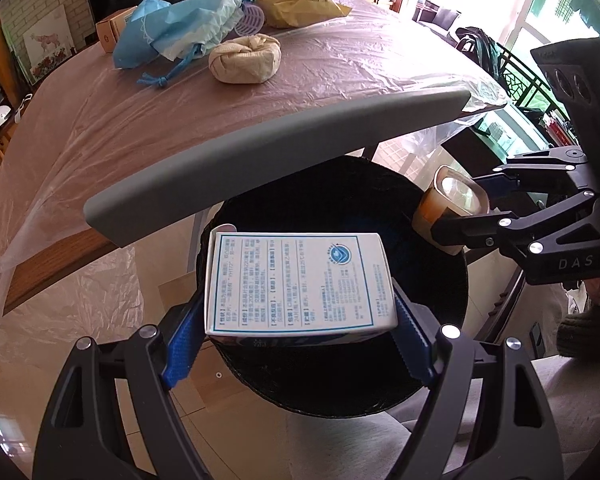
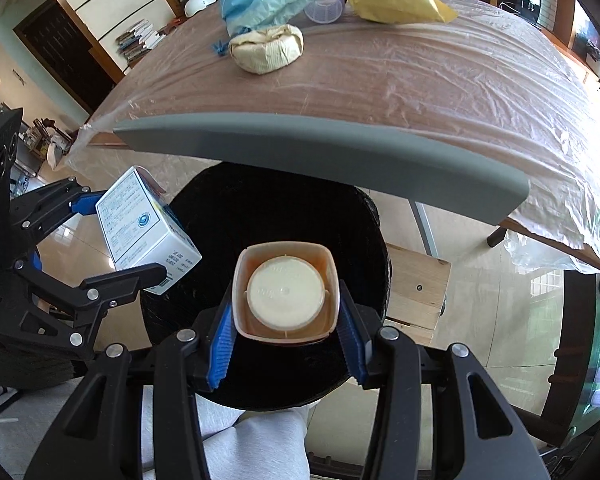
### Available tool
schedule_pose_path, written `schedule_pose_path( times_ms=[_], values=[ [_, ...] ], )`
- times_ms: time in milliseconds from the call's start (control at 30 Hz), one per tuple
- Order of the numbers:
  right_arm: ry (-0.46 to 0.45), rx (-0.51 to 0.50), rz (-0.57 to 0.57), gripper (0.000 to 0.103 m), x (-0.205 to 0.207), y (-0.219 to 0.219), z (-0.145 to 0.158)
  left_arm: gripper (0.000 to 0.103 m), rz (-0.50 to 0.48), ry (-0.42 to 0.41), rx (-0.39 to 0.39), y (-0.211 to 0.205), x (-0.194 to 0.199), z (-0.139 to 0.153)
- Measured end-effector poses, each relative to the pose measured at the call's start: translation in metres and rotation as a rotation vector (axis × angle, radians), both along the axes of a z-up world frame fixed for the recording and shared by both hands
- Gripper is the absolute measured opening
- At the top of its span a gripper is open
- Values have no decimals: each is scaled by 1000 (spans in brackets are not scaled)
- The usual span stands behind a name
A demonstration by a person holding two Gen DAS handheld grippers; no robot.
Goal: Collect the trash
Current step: 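Carry the tub and medicine box with both tools over the trash bin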
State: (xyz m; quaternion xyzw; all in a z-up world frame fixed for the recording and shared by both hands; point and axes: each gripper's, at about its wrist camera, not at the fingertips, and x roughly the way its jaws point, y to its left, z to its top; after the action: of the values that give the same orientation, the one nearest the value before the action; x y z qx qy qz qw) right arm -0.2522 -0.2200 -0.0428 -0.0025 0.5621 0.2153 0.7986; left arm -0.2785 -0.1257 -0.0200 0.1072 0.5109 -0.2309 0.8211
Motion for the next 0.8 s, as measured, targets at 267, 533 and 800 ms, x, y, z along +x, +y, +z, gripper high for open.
schedule_pose_path(
  times_ms=[267, 533, 800],
  values=[
    [24, -15, 2, 45, 2, 2, -14, 83, -3, 26, 25, 0, 3, -12],
    [31, -48, 13, 45, 4, 10, -25, 83, -15, 48, 51, -4, 6, -28],
    [30, -68, 19, 45, 7, 15, -34, 83, -31, 64, 79, -8, 9, -42]
  ],
)
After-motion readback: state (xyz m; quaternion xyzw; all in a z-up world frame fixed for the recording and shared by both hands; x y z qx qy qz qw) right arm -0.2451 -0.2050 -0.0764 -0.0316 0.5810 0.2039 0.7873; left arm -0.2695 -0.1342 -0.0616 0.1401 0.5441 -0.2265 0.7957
